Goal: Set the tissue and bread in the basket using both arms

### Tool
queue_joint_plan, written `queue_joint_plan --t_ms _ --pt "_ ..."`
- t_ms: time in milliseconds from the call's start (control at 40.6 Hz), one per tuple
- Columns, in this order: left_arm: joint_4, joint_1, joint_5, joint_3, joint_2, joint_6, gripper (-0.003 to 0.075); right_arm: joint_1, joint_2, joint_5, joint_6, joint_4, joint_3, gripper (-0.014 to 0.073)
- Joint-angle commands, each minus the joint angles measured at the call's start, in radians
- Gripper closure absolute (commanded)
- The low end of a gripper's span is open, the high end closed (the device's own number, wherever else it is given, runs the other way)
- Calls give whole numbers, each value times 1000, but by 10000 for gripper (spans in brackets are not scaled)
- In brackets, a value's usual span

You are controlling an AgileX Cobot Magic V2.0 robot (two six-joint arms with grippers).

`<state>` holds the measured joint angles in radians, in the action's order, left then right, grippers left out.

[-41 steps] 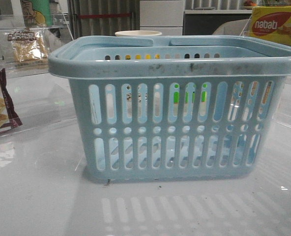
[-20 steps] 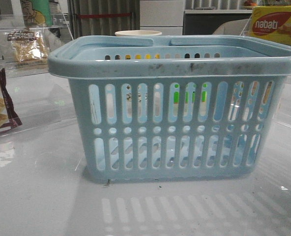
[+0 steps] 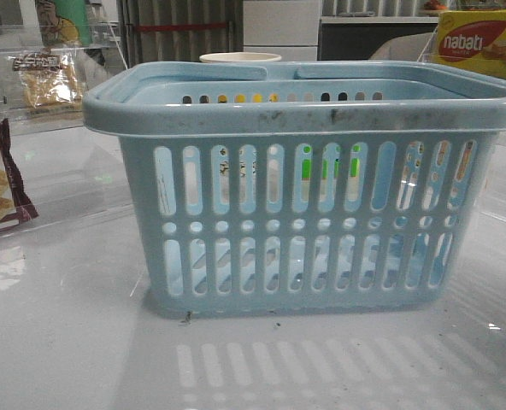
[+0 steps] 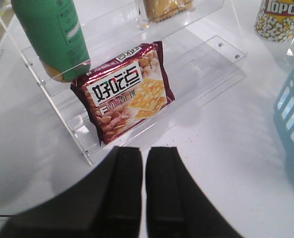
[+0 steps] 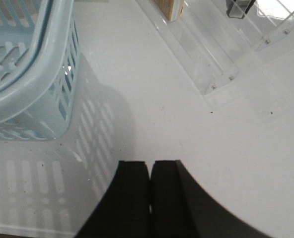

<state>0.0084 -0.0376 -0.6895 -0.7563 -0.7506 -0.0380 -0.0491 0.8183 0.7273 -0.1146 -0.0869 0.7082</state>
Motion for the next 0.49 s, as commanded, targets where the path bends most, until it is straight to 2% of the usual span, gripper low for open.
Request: queue_joint_plan --t_ms 0,74,148,296,468 --pt "-8 -3 82 -34 -15 -9 362 -4 35 -67 -1 3 34 248" --pt "-8 -21 91 -34 -25 -9 251 -4 61 -84 -1 3 34 116" --pt "-8 -57 91 -34 -28 -9 206 -7 86 -110 -1 3 34 42" --pt "-8 -173 95 -34 -29 -10 213 -35 154 -186 14 3 54 32" --pt "-8 -265 95 -34 -29 -11 213 -110 274 -183 19 2 166 32"
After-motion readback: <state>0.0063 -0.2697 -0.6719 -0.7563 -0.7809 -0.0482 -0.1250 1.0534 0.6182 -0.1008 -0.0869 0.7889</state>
